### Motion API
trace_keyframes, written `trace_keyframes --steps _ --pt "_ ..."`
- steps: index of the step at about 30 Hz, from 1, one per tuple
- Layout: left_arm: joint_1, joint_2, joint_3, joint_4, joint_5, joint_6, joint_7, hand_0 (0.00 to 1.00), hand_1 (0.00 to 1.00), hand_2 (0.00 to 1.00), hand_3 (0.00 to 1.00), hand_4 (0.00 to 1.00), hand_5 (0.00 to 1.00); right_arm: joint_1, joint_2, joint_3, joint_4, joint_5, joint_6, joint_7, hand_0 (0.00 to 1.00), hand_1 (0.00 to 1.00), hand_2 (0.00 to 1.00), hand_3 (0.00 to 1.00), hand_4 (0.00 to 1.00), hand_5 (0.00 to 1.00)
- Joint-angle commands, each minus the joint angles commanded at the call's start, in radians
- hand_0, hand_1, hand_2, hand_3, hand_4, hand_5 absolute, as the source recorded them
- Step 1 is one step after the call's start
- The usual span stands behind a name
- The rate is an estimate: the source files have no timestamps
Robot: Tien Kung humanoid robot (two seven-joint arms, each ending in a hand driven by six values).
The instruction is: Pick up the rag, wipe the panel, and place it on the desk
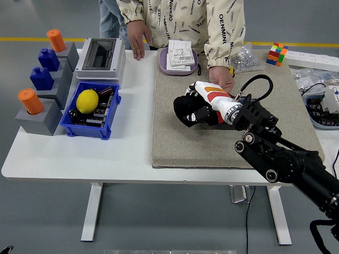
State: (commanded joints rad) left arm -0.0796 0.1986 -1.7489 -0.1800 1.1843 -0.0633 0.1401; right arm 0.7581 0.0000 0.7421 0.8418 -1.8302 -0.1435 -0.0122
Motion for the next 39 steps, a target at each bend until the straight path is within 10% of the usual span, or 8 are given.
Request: trace_keyframes --steps 11,39 --pt "0.008 0.000 0.000 0.000 0.000 0.001 0.001 0.723 0.716 0.767 0.623 0.688 0.564 -0.014 -0.002 -0.003 -0.005 0.002 0.002 -0.001 0.329 0.414 0.456 0.448 0.938 0.002" --pt "0.005 -0.006 -0.013 0.000 0.007 -0.001 -0.001 0.723 0.716 0.767 0.624 0.688 0.564 -0.041 -0.187 0.071 -0.001 -0.004 0.010 -0.003 0.329 0.413 0.456 0.450 0.940 0.002"
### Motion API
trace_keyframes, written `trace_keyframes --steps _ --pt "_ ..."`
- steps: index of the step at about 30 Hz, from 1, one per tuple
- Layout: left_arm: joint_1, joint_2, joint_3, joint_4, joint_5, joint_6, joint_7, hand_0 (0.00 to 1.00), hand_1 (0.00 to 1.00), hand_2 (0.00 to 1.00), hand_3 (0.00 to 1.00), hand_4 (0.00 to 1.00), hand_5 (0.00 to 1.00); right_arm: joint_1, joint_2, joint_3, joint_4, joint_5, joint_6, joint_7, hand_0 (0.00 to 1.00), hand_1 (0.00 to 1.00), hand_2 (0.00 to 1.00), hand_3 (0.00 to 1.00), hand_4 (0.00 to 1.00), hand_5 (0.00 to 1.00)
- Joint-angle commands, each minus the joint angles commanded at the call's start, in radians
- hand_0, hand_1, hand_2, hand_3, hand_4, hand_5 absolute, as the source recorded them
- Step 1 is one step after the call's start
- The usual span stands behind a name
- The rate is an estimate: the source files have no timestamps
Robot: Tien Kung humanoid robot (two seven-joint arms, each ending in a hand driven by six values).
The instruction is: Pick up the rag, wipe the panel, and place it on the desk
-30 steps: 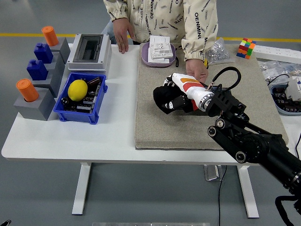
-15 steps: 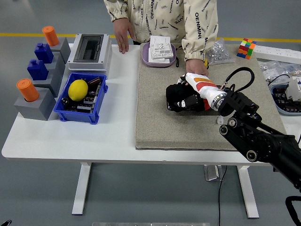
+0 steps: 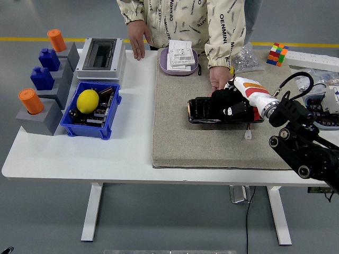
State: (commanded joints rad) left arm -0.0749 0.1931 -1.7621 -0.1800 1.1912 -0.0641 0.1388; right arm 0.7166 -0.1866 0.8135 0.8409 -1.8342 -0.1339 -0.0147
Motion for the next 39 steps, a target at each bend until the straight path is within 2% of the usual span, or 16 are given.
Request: trace_keyframes --steps 26,39 --pt "-0.002 -0.007 -0.013 0.000 0.001 -0.001 -0.002 0.722 0.716 0.767 0.625 0.690 0.564 -0.067 -0.148 0.088 -0.002 -0.015 0.005 -0.001 0.329 0.414 0.457 0.450 0.942 0.002" --pt "0.000 -0.011 -0.014 0.000 0.003 -0.001 -0.002 0.722 0.716 0.767 0.625 0.691 0.565 -0.093 -0.180 0.121 -0.004 -0.022 0.005 -0.001 0.329 0.414 0.456 0.450 0.943 0.002"
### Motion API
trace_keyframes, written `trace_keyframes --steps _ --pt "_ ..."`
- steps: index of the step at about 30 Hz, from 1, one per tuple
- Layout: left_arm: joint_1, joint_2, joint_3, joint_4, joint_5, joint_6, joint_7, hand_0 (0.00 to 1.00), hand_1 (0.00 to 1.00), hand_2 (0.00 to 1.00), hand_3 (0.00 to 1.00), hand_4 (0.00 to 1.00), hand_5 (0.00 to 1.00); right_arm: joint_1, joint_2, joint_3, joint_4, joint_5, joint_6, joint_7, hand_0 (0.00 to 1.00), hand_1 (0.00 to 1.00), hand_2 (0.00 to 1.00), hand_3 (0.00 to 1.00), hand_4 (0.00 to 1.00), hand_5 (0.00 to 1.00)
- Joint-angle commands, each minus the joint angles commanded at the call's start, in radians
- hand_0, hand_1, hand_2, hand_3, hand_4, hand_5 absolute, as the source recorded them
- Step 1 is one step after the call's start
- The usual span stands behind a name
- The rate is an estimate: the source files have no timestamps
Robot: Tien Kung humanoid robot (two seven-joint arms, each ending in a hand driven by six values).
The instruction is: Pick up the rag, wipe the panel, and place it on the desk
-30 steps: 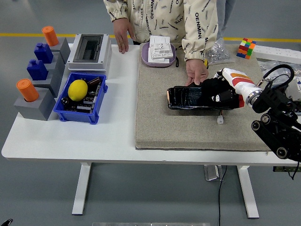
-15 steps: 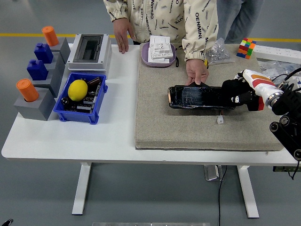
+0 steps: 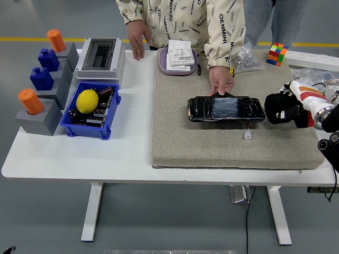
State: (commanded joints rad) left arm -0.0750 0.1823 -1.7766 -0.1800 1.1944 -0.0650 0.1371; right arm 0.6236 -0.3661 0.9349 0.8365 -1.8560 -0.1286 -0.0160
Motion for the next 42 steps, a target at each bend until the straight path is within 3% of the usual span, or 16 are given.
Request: trace_keyframes --steps 16,31,32,37,38,42 --pt "0.009 0.000 0.003 0.000 0.001 0.000 0.002 0.723 0.716 0.768 0.624 0.691 0.566 -0.010 0.005 0.010 0.002 -0.002 0.003 -0.001 0.328 0.414 0.460 0.455 0.939 0.002" --pt "0.006 0.001 0.003 0.000 0.002 0.000 0.002 0.723 0.716 0.768 0.625 0.691 0.568 -0.007 0.001 0.027 0.002 -0.002 0.063 -0.023 0.368 0.452 0.493 0.486 0.859 0.017" --pt "0.006 0.001 0.003 0.000 0.002 0.000 0.002 0.724 0.716 0.768 0.625 0.692 0.568 -0.007 0.001 0.028 0.002 -0.001 0.063 -0.023 0.431 0.479 0.537 0.526 0.961 0.134" --pt "0.004 0.001 0.002 0.000 0.003 -0.001 0.001 0.724 0.716 0.768 0.625 0.692 0.568 -0.004 0.001 0.032 0.002 0.001 0.073 -0.023 0.431 0.479 0.537 0.526 0.961 0.134" --pt "0.004 0.001 0.001 0.000 0.003 -0.001 0.001 0.724 0.716 0.768 0.626 0.692 0.569 -0.004 0.001 0.033 0.002 0.001 0.077 -0.024 0.506 0.558 0.654 0.641 0.998 0.264" --pt "0.004 0.000 0.000 0.000 0.004 0.000 0.001 0.724 0.716 0.768 0.626 0.692 0.569 -0.004 0.001 0.036 0.003 0.000 0.092 -0.023 0.506 0.558 0.654 0.641 0.998 0.264"
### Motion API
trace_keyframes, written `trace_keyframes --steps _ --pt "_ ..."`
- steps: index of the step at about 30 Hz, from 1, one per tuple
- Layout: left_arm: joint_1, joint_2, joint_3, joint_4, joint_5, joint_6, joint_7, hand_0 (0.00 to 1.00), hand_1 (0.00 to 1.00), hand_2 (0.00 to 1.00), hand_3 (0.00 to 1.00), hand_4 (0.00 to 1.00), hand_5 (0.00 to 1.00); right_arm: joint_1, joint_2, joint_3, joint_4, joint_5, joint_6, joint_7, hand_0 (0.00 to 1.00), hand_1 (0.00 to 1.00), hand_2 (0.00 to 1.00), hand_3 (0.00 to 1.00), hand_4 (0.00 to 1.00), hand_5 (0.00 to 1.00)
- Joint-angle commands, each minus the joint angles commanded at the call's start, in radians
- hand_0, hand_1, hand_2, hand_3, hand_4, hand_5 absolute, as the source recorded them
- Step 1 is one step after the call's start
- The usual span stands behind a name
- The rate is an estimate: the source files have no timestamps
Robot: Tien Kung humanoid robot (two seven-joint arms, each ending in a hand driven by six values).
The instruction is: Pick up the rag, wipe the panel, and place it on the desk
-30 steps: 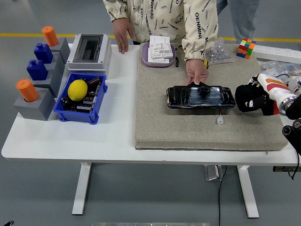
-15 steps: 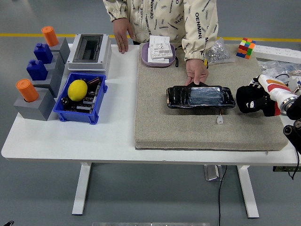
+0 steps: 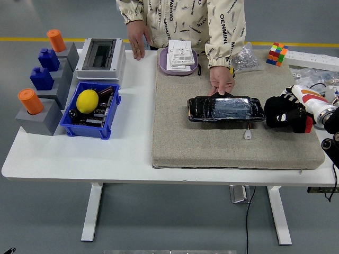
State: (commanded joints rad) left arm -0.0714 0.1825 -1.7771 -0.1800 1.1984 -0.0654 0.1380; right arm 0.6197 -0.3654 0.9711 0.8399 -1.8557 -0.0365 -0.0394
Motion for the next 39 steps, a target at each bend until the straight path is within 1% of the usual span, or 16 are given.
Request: trace_keyframes --steps 1,2,7,8,13,14,24,25,26,28,31,32,36,39 --pt "0.000 0.000 0.000 0.000 0.000 0.000 0.000 0.724 0.716 0.768 0.626 0.692 0.569 0.000 0.000 0.001 0.000 0.000 0.006 0.000 0.506 0.558 0.654 0.641 0.998 0.264" --pt "0.000 0.000 -0.001 0.000 0.000 0.000 0.000 0.723 0.716 0.768 0.626 0.692 0.570 0.000 0.000 0.001 0.001 0.000 0.010 -0.001 0.550 0.583 0.682 0.704 0.998 0.309" --pt "-0.003 0.000 0.000 0.000 -0.001 -0.001 -0.001 0.723 0.716 0.768 0.626 0.692 0.570 0.002 0.000 0.007 0.001 0.001 0.022 0.001 0.550 0.583 0.682 0.704 0.998 0.309" --pt "-0.003 0.000 0.000 0.000 0.000 -0.001 -0.001 0.724 0.716 0.767 0.626 0.692 0.570 0.002 0.000 0.008 0.000 0.001 0.023 0.001 0.636 0.631 0.731 0.739 0.998 0.350" --pt "-0.003 0.000 -0.002 0.000 0.000 0.000 0.000 0.724 0.716 0.767 0.626 0.692 0.570 0.002 -0.003 0.016 0.001 -0.001 0.035 0.001 0.636 0.631 0.731 0.739 0.998 0.350" --pt "-0.002 0.000 -0.003 0.000 0.000 0.000 0.000 0.724 0.716 0.768 0.627 0.693 0.572 0.002 -0.003 0.018 0.001 -0.001 0.038 0.001 0.690 0.667 0.759 0.763 0.998 0.377" --pt "-0.002 -0.001 -0.004 0.000 -0.001 -0.001 -0.002 0.724 0.716 0.767 0.627 0.693 0.571 0.004 -0.013 0.032 0.008 -0.017 0.075 -0.009 0.707 0.679 0.775 0.780 0.998 0.391" --pt "-0.002 -0.002 -0.004 0.000 -0.001 -0.001 -0.002 0.724 0.716 0.767 0.627 0.693 0.571 0.004 -0.015 0.036 0.009 -0.020 0.091 -0.015 0.707 0.679 0.775 0.780 0.998 0.391" --pt "-0.002 -0.002 -0.004 0.000 -0.001 -0.001 -0.002 0.723 0.716 0.767 0.626 0.693 0.573 0.004 -0.017 0.038 0.010 -0.023 0.107 -0.021 0.769 0.732 0.829 0.830 0.998 0.439" --pt "-0.002 -0.002 -0.004 0.000 0.000 -0.001 -0.002 0.723 0.716 0.767 0.626 0.693 0.573 0.005 -0.021 0.045 0.012 -0.027 0.133 -0.028 0.769 0.732 0.829 0.830 0.998 0.439" --pt "-0.001 -0.002 -0.005 0.000 0.000 0.000 -0.002 0.723 0.716 0.767 0.626 0.693 0.573 0.005 -0.026 0.057 0.019 -0.024 0.145 -0.031 0.769 0.732 0.829 0.830 0.998 0.439" --pt "-0.001 -0.002 -0.005 0.000 0.000 0.000 -0.002 0.723 0.716 0.767 0.627 0.693 0.571 0.005 -0.027 0.061 0.022 -0.023 0.143 -0.032 0.797 0.752 0.849 0.856 0.998 0.513" --pt "-0.001 -0.002 -0.002 0.000 -0.001 0.000 -0.002 0.723 0.716 0.767 0.627 0.693 0.571 0.005 -0.035 0.082 0.038 -0.026 0.111 -0.033 0.797 0.752 0.849 0.856 0.998 0.513" --pt "0.000 -0.002 0.000 0.000 -0.001 0.000 -0.001 0.723 0.716 0.767 0.627 0.694 0.572 0.006 -0.037 0.111 0.059 -0.045 0.052 -0.024 0.789 0.742 0.835 0.845 0.998 0.489"
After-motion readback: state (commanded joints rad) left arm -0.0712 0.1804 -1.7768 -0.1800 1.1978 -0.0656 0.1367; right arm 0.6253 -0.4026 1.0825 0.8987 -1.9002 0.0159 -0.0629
